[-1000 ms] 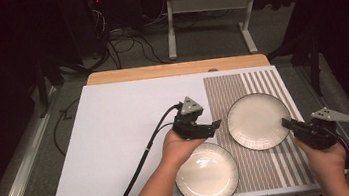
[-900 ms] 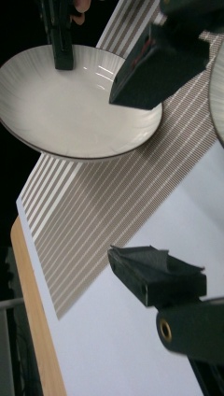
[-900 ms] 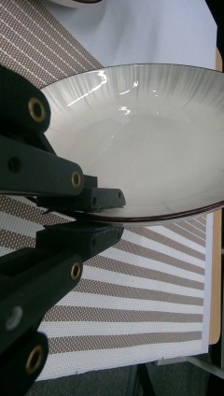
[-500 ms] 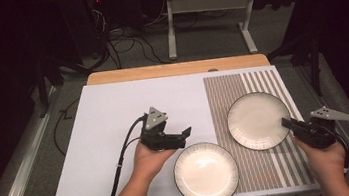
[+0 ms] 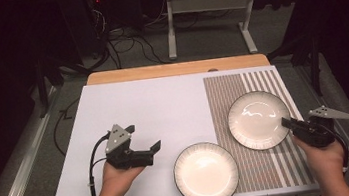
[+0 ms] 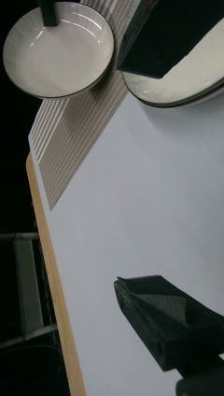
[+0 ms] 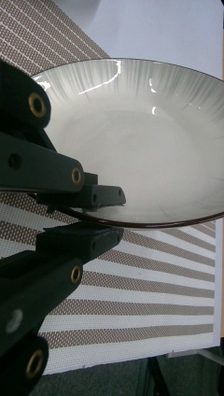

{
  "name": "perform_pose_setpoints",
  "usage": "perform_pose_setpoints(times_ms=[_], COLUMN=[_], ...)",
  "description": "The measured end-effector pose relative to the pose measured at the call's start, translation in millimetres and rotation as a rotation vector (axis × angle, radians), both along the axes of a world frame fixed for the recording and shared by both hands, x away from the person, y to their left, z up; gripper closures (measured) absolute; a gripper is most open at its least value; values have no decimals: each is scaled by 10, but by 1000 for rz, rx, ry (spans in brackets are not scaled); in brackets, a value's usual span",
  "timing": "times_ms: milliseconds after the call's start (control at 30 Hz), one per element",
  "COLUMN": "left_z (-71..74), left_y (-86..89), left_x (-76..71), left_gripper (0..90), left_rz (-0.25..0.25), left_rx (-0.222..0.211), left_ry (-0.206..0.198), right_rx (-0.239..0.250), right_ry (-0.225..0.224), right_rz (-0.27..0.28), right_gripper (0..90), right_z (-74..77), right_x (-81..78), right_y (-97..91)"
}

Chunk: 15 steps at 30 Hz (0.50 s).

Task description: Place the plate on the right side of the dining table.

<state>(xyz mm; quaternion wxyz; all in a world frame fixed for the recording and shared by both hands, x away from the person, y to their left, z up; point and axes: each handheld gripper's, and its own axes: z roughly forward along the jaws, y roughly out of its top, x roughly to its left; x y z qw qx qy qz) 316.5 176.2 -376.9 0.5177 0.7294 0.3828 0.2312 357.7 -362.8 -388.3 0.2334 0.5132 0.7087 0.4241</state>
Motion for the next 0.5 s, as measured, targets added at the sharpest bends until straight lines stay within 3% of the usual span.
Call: perform_pose_setpoints(times_ms=[67, 100, 200, 300, 367, 500], left_z=[-104, -200, -195, -169, -174, -175], left_y=[63, 128, 145, 161, 153, 175], left_x=[-72, -99, -101, -105, -99, -90], left_gripper=[0, 1, 1, 1, 1, 1], left_rz=[13, 16, 18, 16, 3, 2], left_rx=[14, -8, 16, -15, 2, -8], left_ry=[-15, 3, -3, -15, -7, 0], right_rx=[1, 4, 13, 18, 34, 65], right_ry=[8, 19, 41, 77, 94, 133], right_rz=[-8, -15, -29, -52, -57, -89], right_gripper=[820, 816, 807, 789, 790, 783], right_z=[-10, -23, -44, -91, -116, -138], right_x=[14, 30, 57, 111, 139, 188], right_y=[-3, -12, -21, -41, -66, -78])
